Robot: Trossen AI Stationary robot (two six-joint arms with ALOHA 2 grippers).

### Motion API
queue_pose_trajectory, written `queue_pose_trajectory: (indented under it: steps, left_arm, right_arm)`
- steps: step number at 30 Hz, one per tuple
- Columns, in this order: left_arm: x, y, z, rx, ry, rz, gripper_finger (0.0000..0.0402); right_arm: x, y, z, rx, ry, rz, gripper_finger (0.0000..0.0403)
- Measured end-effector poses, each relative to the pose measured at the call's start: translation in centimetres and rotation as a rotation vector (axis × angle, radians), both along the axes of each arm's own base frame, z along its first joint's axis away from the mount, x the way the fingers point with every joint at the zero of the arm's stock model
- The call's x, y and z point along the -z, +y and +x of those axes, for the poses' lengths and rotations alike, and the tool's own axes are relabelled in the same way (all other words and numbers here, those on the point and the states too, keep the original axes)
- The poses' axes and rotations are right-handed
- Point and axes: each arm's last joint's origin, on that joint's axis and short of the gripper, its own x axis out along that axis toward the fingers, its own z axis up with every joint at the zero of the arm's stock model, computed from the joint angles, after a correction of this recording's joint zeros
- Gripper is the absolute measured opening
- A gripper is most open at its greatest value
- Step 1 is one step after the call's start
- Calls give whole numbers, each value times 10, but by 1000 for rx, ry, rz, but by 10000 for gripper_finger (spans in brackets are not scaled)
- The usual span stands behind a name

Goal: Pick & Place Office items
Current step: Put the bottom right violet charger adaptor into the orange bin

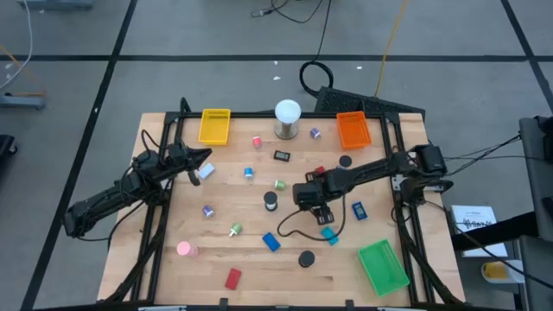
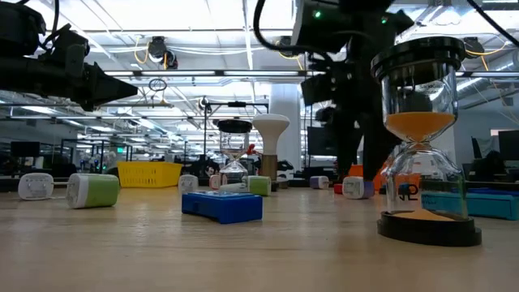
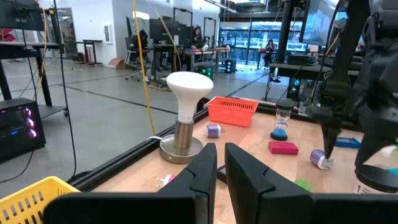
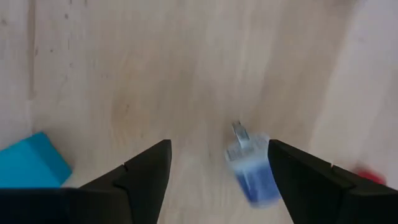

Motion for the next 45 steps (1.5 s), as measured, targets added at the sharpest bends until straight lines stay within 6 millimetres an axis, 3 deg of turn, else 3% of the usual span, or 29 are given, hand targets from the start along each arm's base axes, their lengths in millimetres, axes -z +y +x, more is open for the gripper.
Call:
queue_pose_trajectory:
  steps: [9, 15, 27, 36, 45]
  left_arm:
    - [0, 0, 0, 0, 0, 0, 37]
    - [0, 0, 0, 0, 0, 0, 37]
    - [0, 0, 0, 0, 0, 0, 37]
    - [0, 0, 0, 0, 0, 0, 37]
    - [0, 0, 0, 0, 0, 0, 37]
  right_arm:
    - [17, -3, 0, -63, 127, -98, 217]
    - [16, -6, -1, 7, 119, -171, 191]
    - [10, -19, -3, 295, 117, -66, 240]
    - [17, -23, -9, 316, 155, -23, 161]
    - [21, -21, -7, 327, 117, -8, 142]
